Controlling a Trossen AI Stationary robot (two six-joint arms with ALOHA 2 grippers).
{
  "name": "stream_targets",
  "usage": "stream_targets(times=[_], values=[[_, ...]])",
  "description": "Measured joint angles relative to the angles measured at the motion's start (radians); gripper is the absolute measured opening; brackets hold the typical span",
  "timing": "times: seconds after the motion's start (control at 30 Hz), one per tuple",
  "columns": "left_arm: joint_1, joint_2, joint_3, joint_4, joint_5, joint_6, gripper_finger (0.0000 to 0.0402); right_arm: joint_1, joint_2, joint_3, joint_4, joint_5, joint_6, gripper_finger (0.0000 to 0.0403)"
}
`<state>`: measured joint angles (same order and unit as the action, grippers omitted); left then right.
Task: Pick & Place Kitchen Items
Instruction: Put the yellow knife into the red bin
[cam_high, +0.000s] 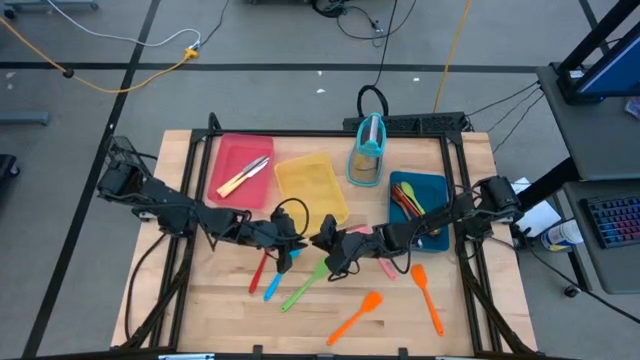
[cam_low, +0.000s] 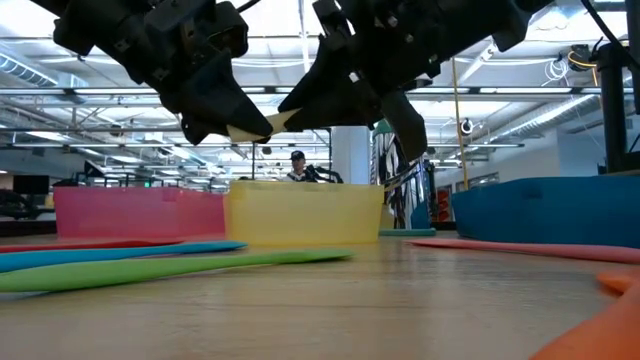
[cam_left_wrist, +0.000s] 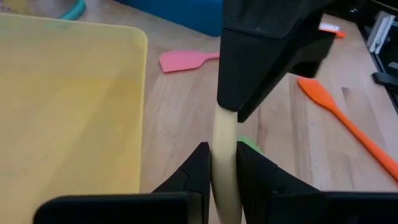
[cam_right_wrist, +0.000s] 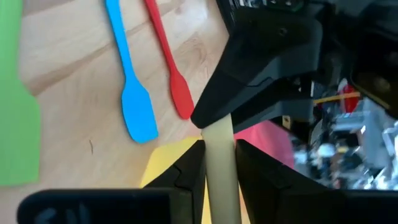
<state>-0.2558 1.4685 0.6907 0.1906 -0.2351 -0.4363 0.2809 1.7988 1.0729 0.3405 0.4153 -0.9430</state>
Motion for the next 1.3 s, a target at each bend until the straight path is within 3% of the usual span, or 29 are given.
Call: stream_targets(times=[0.27,0.6,0.97,1.17,1.3], values=[[0.018,-0.001,0.0,-0.003,0.006,-0.046,0.0052,0.0,0.0,0.0,-0.001,0.005,0.196,0.0074],[0.032,-0.001,0.001,-0.003,-0.015,-0.063,0.0052,0.002,-0.001,0.0,-0.002,0.061,0.199,0.0075],[0.104,-0.001,0.001,-0.026,-0.043,-0.038,0.0052,0.002,-0.004,0.0,-0.001,0.053,0.228,0.0075],[0.167,-0.074,0.001,-0.097,-0.047,0.022,0.0052,0.004,-0.004,0.0,-0.012,0.053,0.335,0.0075],[0.21,-0.172,0.001,-0.213,-0.118,0.039,0.0052,0.012,-0.004,0.0,-0.01,0.053,0.435,0.0075]])
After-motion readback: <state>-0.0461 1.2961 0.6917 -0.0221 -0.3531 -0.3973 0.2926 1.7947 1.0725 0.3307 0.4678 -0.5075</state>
